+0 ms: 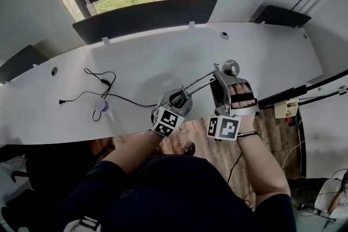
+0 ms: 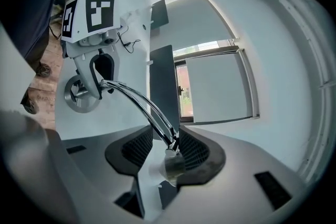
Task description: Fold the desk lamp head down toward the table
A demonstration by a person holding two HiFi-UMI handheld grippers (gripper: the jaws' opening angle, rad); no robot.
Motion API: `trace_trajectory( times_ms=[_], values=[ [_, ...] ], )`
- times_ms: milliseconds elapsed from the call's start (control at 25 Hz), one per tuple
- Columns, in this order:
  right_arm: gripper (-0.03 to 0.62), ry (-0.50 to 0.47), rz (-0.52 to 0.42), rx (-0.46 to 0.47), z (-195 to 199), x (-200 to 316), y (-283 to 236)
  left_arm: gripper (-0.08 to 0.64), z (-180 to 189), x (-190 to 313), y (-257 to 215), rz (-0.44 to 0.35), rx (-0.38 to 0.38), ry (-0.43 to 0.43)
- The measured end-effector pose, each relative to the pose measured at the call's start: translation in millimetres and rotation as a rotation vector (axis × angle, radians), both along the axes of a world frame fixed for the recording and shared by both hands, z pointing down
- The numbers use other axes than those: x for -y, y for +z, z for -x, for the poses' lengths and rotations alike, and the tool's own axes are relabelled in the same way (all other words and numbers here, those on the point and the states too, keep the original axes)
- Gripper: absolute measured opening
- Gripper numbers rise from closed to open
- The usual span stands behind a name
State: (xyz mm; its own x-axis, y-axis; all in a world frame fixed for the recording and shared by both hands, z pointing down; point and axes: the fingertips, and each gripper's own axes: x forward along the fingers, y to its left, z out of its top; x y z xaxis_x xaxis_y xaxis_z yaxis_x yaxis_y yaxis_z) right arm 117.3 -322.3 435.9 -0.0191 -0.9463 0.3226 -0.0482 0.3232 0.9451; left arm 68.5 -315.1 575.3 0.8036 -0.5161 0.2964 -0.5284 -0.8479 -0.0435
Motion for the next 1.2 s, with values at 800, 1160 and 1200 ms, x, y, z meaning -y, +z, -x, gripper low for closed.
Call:
trace_trajectory(
  times_ms=[800, 1160, 1200],
  values=[
    [0.11, 0.144, 0.221, 0.29, -47.1, 8.3, 72.2, 0.127, 5.6, 5.0, -1.6, 0.025, -0.094, -0.106],
    [0.101, 0.194, 0.305, 0.406, -52.3, 10.0, 117.1, 0.127, 6.6, 5.1, -0.9, 0.035, -0.106, -0.117],
    [0.101, 0.2, 0.318, 0.429, -52.2, 9.8, 121.1, 0.127, 6.5, 4.8, -0.5, 0.038, -0.106, -0.119]
  ],
)
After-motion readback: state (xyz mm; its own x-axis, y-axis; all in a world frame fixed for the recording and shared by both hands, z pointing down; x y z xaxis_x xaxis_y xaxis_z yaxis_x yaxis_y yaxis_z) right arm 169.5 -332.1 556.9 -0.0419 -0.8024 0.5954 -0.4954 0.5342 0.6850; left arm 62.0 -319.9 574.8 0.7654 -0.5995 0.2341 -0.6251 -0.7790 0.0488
